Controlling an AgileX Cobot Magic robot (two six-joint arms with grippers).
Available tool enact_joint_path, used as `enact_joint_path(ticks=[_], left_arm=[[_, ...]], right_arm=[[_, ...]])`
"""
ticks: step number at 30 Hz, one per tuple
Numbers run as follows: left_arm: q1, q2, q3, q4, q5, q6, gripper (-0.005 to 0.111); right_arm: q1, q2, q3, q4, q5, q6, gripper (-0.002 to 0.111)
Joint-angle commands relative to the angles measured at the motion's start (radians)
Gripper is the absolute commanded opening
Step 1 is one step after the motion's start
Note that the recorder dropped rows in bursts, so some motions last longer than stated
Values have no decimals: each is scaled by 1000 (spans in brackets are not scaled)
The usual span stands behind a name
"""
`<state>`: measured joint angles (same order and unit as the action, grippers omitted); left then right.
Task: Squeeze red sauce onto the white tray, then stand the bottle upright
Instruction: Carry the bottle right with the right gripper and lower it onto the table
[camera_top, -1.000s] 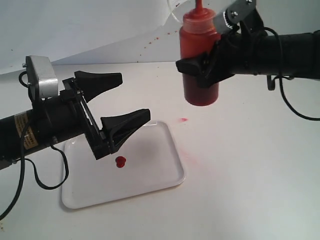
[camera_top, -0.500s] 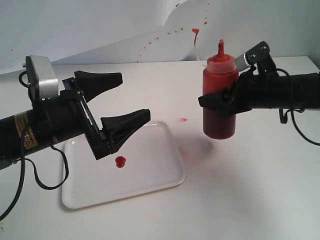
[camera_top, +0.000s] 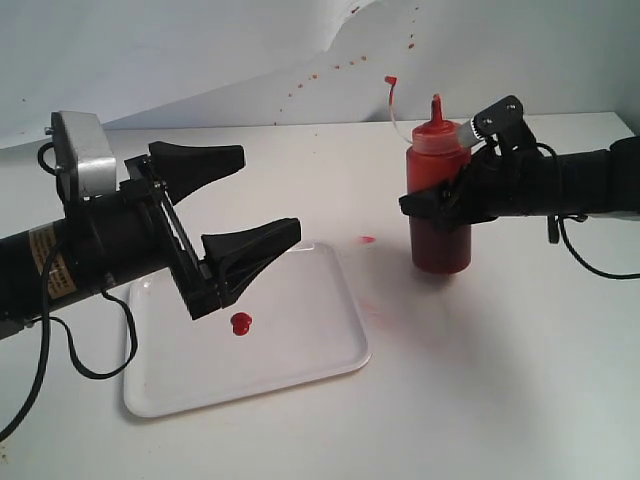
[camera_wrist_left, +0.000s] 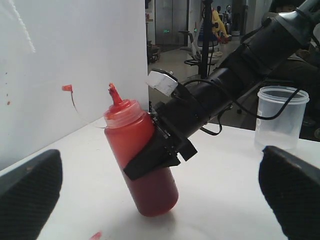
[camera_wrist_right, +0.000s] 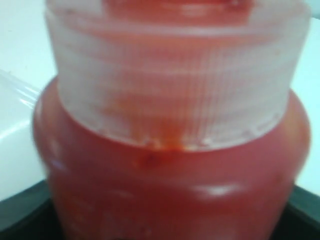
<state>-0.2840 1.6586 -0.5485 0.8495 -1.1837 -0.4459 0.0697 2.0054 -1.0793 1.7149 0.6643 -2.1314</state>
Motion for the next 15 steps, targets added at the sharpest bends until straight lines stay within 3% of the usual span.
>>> enact_joint_path(ticks=[1, 15], left_arm=[[-7, -7, -5, -3, -12, 7, 104], [-7, -7, -5, -3, -12, 5, 104]], right_arm=[[-9, -8, -15, 30, -9, -11, 0], [-9, -8, -15, -11, -21, -2, 0]])
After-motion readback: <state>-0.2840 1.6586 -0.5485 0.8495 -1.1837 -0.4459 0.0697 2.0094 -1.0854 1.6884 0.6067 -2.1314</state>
